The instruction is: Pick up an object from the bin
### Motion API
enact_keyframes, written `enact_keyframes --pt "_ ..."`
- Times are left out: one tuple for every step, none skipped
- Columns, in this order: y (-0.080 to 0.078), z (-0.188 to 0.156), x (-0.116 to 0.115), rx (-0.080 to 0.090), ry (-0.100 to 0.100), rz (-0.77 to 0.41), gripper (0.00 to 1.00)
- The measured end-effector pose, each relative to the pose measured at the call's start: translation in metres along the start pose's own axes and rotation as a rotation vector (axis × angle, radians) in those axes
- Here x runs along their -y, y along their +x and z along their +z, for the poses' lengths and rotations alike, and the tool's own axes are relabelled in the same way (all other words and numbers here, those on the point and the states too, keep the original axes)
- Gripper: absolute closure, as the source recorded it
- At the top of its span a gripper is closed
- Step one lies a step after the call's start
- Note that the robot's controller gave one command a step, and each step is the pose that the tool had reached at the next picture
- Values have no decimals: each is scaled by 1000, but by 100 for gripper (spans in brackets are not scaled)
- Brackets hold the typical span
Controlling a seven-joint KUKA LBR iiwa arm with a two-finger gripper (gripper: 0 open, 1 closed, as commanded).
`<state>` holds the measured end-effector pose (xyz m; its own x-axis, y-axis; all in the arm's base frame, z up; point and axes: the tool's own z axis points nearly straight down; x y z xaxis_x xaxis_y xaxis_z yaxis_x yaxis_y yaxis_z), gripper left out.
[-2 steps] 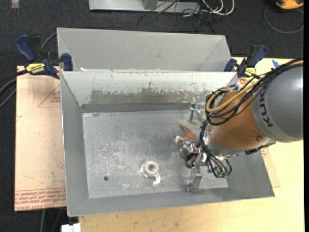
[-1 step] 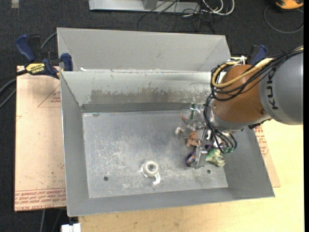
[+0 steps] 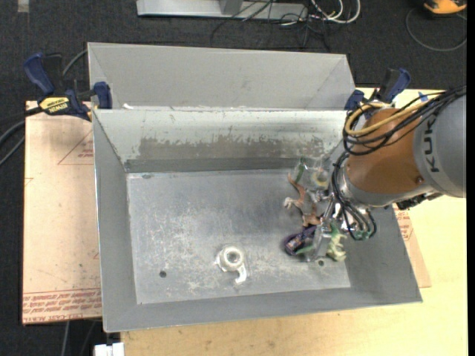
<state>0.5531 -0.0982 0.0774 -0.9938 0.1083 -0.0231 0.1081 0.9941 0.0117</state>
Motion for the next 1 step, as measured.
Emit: enact_keyframes --pt "-24 7 14 -17 -4 41 0"
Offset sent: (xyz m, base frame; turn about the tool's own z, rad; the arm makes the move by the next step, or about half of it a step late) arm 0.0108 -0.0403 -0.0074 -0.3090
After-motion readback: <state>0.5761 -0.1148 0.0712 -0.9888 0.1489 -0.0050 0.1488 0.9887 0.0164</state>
